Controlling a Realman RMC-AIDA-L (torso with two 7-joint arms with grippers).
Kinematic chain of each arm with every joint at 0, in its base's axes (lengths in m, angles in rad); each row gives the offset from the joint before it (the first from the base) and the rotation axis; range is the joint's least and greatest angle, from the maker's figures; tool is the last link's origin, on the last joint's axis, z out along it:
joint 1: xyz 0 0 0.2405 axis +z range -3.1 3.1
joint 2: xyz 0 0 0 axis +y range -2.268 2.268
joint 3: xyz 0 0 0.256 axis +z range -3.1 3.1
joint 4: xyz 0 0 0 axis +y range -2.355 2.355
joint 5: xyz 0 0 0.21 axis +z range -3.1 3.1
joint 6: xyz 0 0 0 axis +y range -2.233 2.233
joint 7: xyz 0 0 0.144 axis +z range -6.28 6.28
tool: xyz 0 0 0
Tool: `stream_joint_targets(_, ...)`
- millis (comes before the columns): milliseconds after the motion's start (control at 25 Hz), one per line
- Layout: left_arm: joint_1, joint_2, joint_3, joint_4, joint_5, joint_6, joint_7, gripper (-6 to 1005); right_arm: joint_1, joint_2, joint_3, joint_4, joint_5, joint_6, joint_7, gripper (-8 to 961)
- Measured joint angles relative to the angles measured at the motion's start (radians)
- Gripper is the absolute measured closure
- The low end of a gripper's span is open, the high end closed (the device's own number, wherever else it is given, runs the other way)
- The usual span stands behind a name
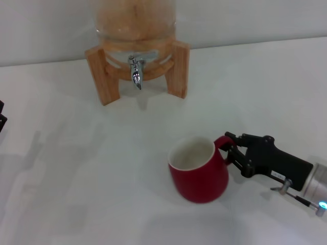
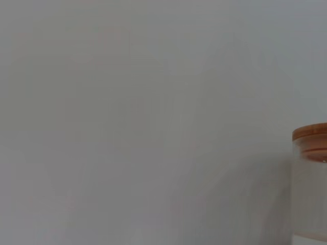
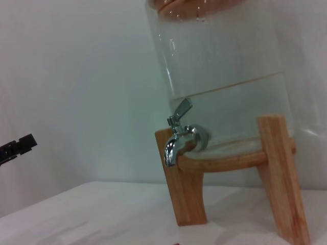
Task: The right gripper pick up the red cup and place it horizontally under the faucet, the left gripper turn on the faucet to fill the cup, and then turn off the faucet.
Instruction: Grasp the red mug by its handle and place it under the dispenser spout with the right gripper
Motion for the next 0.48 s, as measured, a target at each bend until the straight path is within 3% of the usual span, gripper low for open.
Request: stream_joint_targets(480, -0.012, 0.0, 0.0, -0.004, 0.0, 0.0, -0.001, 139, 0.07, 0.002, -0.011, -0.003, 0.0, 0.036, 0.025, 778)
